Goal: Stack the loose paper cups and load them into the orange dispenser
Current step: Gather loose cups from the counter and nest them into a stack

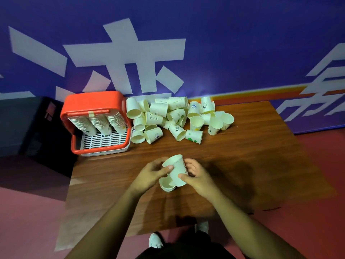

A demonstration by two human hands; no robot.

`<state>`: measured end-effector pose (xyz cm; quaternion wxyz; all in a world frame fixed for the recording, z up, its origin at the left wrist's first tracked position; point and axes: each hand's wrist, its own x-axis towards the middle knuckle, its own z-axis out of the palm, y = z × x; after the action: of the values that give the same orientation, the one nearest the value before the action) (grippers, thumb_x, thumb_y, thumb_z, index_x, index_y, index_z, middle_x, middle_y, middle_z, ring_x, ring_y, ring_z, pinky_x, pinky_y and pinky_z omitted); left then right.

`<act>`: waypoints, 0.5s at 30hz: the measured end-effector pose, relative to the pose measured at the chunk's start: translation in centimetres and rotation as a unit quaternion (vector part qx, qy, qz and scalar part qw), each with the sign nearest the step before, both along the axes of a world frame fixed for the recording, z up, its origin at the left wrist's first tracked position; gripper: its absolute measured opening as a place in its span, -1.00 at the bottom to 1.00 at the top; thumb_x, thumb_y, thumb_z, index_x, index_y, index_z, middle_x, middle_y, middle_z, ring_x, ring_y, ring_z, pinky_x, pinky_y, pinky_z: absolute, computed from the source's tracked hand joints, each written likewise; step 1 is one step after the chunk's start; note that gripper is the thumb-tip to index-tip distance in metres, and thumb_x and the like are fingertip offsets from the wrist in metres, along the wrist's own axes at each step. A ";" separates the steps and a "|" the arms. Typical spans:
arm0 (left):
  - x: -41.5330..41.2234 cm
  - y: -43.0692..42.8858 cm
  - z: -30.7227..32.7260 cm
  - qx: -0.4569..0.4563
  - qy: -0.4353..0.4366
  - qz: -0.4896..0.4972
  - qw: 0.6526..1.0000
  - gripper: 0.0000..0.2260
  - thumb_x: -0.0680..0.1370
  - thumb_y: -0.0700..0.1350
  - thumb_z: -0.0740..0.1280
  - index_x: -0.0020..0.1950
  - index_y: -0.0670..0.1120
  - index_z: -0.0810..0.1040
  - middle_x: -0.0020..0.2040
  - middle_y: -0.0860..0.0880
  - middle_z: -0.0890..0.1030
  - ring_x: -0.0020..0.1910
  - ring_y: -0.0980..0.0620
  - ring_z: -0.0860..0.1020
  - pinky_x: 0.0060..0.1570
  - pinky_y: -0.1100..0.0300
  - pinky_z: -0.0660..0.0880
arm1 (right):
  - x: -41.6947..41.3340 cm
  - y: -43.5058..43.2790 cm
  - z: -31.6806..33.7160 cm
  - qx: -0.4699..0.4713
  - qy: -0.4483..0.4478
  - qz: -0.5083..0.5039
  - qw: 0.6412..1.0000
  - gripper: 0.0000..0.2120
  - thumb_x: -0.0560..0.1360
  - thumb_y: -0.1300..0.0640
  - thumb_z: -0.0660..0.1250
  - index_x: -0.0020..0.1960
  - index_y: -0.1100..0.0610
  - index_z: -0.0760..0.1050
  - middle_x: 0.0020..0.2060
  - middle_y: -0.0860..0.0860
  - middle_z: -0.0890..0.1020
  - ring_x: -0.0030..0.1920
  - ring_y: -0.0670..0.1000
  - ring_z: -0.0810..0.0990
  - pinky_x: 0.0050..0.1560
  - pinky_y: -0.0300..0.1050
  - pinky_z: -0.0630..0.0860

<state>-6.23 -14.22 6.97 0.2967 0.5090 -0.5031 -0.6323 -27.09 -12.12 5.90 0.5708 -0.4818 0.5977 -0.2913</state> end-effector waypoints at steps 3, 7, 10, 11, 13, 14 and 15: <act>0.2 -0.1 -0.1 -0.025 0.006 0.015 1.000 -0.64 0.54 -0.05 0.45 0.32 -0.05 0.56 0.20 -0.02 0.66 0.19 0.00 0.62 0.14 0.16 0.57 | 0.4 -0.8 0.1 -0.005 0.008 0.028 1.000 -0.29 0.40 0.13 0.50 0.46 -0.12 0.30 0.29 -0.08 0.51 0.28 -0.11 0.50 0.23 -0.26 0.47; 0.5 -0.1 -1.0 -0.035 -0.002 0.010 0.999 -0.57 0.49 -0.13 0.51 0.33 -0.02 0.52 0.23 0.01 0.64 0.22 0.06 0.60 0.10 0.19 0.57 | 0.7 -1.6 0.0 -0.011 0.013 0.046 0.999 -0.44 0.48 0.11 0.46 0.43 -0.03 0.37 0.22 -0.14 0.53 0.26 -0.16 0.50 0.09 -0.43 0.46; 1.2 -0.1 -2.2 -0.041 -0.052 0.011 0.998 -0.56 0.44 -0.05 0.55 0.28 0.04 0.53 0.20 0.09 0.64 0.21 0.10 0.58 0.04 0.27 0.54 | 0.9 -1.9 -0.4 -0.004 0.010 0.035 0.999 -0.56 0.50 0.06 0.43 0.35 -0.01 0.45 0.19 -0.06 0.57 0.23 -0.11 0.53 0.15 -0.33 0.50; 1.4 -0.2 -2.6 -0.050 -0.074 0.003 0.996 -0.52 0.42 0.01 0.57 0.29 0.06 0.53 0.20 0.11 0.64 0.22 0.11 0.58 0.04 0.28 0.54 | 0.9 -1.8 -0.7 0.000 0.013 0.038 0.999 -0.55 0.49 0.03 0.44 0.35 -0.04 0.45 0.23 -0.04 0.56 0.26 -0.10 0.52 0.22 -0.25 0.50; 1.6 -0.2 -3.2 -0.070 -0.113 -0.018 0.991 -0.45 0.38 0.09 0.58 0.32 0.08 0.51 0.21 0.14 0.62 0.22 0.12 0.56 0.08 0.25 0.54 | 1.1 -1.6 -1.5 0.001 0.025 0.056 0.998 -0.54 0.49 0.02 0.43 0.36 -0.12 0.43 0.30 -0.07 0.52 0.32 -0.11 0.47 0.30 -0.18 0.45; 1.6 -0.2 -3.4 -0.077 -0.124 -0.027 0.989 -0.44 0.39 0.08 0.58 0.33 0.08 0.50 0.22 0.14 0.61 0.21 0.14 0.56 0.10 0.23 0.54 | 1.1 -1.6 -1.9 -0.003 0.035 0.064 0.997 -0.56 0.50 0.02 0.42 0.35 -0.14 0.43 0.31 -0.10 0.51 0.32 -0.11 0.46 0.29 -0.22 0.43; 1.6 -0.3 -3.7 -0.083 -0.134 -0.035 0.987 -0.44 0.39 0.05 0.58 0.35 0.07 0.49 0.23 0.14 0.60 0.20 0.14 0.56 0.10 0.22 0.54 | 1.2 -1.6 -2.2 -0.010 0.050 0.070 0.996 -0.58 0.51 0.02 0.41 0.33 -0.16 0.44 0.31 -0.14 0.50 0.32 -0.12 0.45 0.26 -0.27 0.41</act>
<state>-4.67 -14.50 3.25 0.2455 0.5449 -0.6067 -0.5242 -25.90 -13.75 3.73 0.5539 -0.5422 0.5874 -0.2326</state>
